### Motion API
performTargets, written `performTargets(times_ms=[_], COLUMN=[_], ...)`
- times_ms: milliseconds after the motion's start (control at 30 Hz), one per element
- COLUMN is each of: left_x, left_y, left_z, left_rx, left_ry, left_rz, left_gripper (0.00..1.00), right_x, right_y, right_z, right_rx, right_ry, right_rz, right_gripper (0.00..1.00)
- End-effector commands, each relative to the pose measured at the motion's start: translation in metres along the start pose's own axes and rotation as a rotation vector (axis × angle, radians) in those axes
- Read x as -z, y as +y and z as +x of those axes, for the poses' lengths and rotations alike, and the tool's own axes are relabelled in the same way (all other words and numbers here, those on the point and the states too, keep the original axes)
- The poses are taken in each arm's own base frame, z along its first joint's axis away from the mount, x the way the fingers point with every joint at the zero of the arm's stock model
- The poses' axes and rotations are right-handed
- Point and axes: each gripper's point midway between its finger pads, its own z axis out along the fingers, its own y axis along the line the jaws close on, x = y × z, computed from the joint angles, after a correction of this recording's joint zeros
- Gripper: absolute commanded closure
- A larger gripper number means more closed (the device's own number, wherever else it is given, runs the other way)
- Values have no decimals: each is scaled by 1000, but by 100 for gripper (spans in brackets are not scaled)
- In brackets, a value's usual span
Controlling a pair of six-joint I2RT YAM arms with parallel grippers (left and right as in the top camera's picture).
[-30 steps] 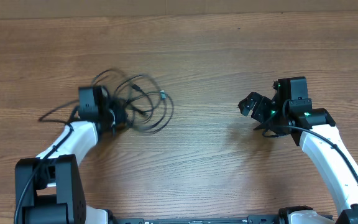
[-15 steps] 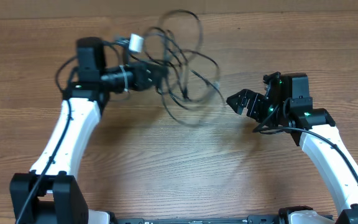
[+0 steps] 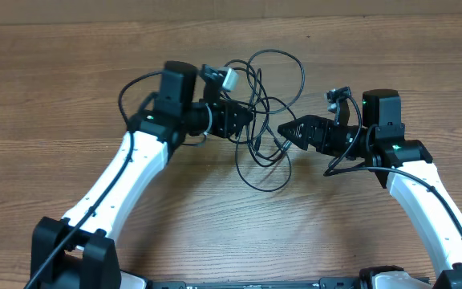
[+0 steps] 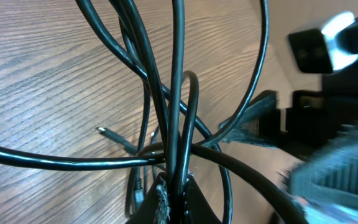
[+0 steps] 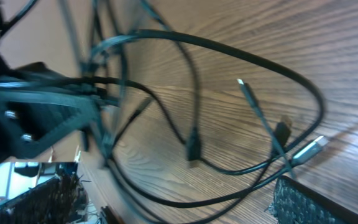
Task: Untangle cables
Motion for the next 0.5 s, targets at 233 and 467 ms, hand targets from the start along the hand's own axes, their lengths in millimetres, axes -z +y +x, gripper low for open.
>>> performTargets(times_ms=[233,467], left_x=[-12,19], left_y=[-58,-113], left_z=[5,-13], left_rx=[-142,-223], left_ry=[21,-20], left_rz=[82,260], left_gripper=[96,96], right_x=[4,10], right_y=[-40,-63], right_z=[-9,-9], right_rx=[-60,-85], right_ry=[-74,-95], right_rz=[219,349], right_gripper=[0,0])
